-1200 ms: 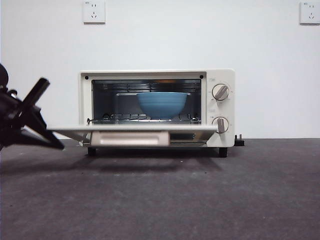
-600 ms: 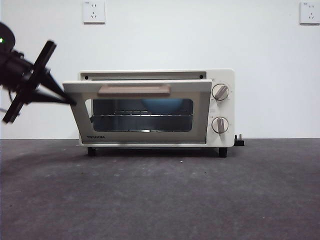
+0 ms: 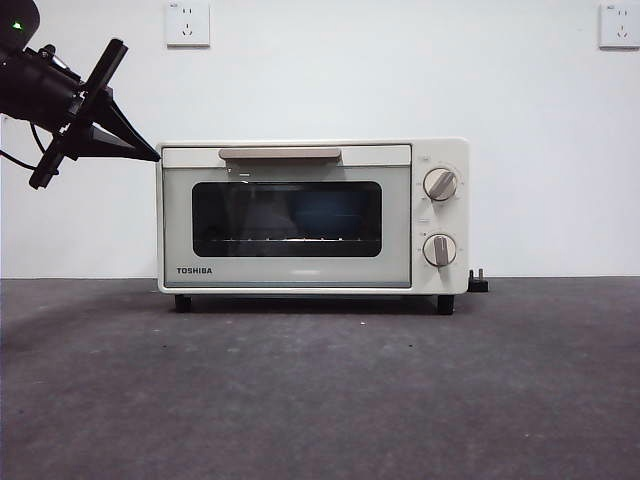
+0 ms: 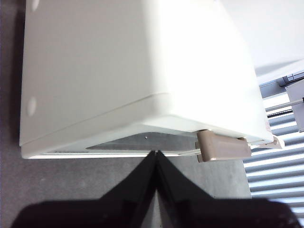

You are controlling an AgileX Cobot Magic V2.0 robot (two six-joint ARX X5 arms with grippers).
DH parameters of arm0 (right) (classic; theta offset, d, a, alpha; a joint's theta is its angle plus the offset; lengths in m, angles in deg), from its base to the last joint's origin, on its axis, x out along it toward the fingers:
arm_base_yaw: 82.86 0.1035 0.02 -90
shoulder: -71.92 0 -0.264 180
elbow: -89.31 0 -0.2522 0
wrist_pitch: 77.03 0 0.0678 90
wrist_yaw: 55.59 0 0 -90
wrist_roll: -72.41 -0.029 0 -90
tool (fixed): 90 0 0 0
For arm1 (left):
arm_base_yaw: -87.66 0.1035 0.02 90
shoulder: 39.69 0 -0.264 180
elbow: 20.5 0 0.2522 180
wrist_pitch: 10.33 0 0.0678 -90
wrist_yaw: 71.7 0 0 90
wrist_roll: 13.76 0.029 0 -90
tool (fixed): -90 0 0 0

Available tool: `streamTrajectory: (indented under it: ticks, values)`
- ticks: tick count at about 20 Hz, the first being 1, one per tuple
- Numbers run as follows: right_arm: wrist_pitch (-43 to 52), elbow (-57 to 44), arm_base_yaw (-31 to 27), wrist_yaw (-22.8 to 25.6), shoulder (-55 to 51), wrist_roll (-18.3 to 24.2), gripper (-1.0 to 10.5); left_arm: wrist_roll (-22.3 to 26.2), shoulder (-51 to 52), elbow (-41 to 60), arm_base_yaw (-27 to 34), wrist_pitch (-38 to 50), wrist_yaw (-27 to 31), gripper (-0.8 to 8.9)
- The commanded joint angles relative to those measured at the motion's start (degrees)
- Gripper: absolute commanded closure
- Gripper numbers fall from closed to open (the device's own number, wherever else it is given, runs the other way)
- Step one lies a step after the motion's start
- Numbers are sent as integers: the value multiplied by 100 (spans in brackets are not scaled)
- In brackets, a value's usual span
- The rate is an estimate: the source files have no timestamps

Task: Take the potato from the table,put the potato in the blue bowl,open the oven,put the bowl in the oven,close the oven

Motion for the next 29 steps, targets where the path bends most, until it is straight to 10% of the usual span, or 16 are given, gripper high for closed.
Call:
streamTrajectory:
  ticks: [1,8,16,27,29]
  values:
    - [-20,-31,2,271,0,-57,958,-20,13,9,-13,-4,-98,821]
    - [-391,-31,2,507,2,-57,958,726,975,9,-57,-1016,-131,819]
    - [-1198,-31,2,507,2,-57,958,2173,3423,9,-881,-3027,2898,818]
    - [-2173,-31,2,507,2,-57,958,2236,4520,9,-1143,-3021,2918,818]
    - [-2192,-31,2,509,2,-57,958,3161,4531,68,-1099,-3036,3401,818]
